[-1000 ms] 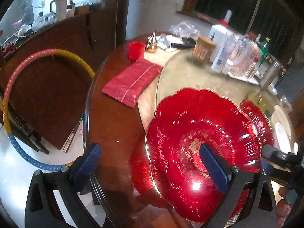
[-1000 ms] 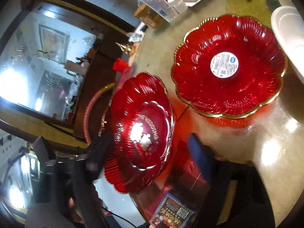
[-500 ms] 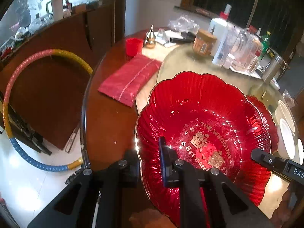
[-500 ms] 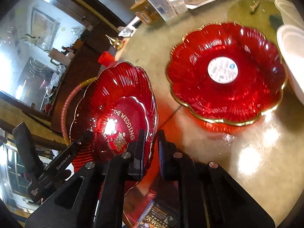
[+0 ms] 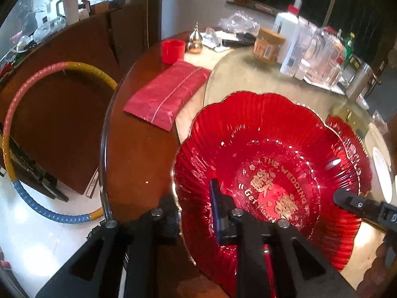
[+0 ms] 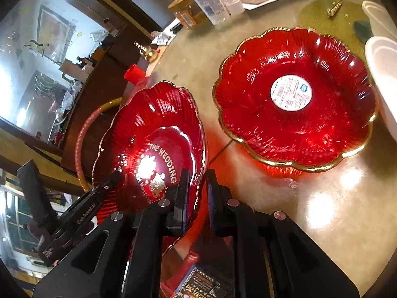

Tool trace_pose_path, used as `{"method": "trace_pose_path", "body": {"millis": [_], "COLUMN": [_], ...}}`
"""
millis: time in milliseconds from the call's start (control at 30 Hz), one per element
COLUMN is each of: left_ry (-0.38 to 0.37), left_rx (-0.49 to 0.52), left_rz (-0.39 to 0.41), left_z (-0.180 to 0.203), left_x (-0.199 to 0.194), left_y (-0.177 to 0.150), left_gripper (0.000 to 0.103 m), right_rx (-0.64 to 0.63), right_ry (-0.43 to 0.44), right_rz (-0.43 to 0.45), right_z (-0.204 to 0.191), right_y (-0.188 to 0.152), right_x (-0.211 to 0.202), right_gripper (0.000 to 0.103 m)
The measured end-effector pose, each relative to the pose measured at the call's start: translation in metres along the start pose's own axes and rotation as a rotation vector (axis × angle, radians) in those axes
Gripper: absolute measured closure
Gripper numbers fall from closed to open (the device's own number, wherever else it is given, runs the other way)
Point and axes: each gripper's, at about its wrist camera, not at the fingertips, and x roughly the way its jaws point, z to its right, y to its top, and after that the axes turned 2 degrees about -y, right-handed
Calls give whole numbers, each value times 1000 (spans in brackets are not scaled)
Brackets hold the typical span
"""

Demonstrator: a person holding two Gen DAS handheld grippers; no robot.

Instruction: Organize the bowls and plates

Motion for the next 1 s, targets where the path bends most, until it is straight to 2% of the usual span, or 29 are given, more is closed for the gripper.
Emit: {"method": "trace_pose_path", "body": {"millis": [33,67,100,133,200,333,433,500,567,633,700,833,900,1000], "left_ry": [7,15,26,27,34,37,4,-20,-66,-136,-174,-220,-218,-179], "left_rx": [5,6,2,-7,-21,-83,-100,-80,-46,6,77,185,208,234], "left_rz": [-3,-2,7,23,44,121,192,244,255,227,194,56,-15,-60], "left_z": [0,0,-1,-3,-7,-20,-19,-7,14,47,79,135,156,172], "left_x": [1,0,-2,-6,-12,-36,-58,-76,-83,-82,-72,-37,-18,6], "left_y": [0,0,-1,-1,1,9,21,33,45,58,68,86,90,91], "left_gripper": [39,25,18,18,18,18,18,18,18,18,18,18,18,18], "right_rx": [10,9,3,1,6,44,90,162,219,289,334,408,435,469], "right_ry": [15,23,31,38,58,94,108,126,136,136,157,195,208,199], "right_rz": [-11,-15,-21,-22,-5,65,132,188,222,244,241,235,231,218], "right_z": [1,1,1,1,2,16,32,53,69,84,94,108,116,123], "right_y": [0,0,0,-1,-2,-8,-13,-18,-19,-16,-13,-9,-9,-10], "right_x": [1,2,1,1,-5,-35,-60,-78,-87,-92,-92,-87,-87,-85], "right_gripper": [86,86,81,75,44,41,41,41,41,41,41,41,40,40]}}
